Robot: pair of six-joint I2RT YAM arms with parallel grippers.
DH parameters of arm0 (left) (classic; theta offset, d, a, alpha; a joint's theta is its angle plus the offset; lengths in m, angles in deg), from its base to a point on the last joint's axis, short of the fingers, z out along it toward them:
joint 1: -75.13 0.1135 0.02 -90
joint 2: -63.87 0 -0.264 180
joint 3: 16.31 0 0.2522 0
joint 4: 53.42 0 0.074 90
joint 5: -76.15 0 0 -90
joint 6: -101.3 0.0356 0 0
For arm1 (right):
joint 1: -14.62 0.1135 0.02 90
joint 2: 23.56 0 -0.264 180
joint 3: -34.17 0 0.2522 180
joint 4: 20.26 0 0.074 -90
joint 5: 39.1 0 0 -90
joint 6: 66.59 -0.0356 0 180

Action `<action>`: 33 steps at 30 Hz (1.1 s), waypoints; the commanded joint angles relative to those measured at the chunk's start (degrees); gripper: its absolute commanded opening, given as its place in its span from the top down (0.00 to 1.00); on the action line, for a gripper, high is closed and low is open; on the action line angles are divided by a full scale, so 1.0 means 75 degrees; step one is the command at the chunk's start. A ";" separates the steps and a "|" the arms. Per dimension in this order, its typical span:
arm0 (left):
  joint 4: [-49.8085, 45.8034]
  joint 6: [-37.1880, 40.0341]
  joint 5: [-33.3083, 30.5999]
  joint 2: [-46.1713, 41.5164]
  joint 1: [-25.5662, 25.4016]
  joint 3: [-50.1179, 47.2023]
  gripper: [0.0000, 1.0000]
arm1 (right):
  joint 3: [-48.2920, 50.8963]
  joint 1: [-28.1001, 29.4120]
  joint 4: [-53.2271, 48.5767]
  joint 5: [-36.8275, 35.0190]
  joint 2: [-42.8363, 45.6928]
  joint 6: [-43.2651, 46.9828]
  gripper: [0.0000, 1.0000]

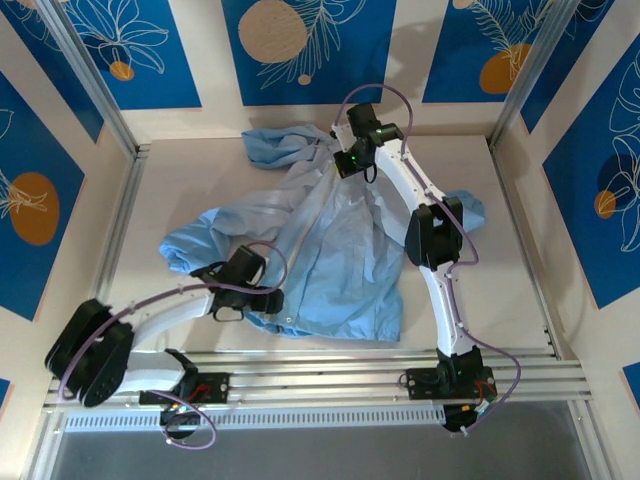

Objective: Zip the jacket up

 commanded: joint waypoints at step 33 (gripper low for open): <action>-0.4316 -0.1045 -0.0339 -0.4763 -0.0216 0.1402 1.00 | -0.1035 -0.0683 0.0070 -0.0290 0.0044 0.0090 1.00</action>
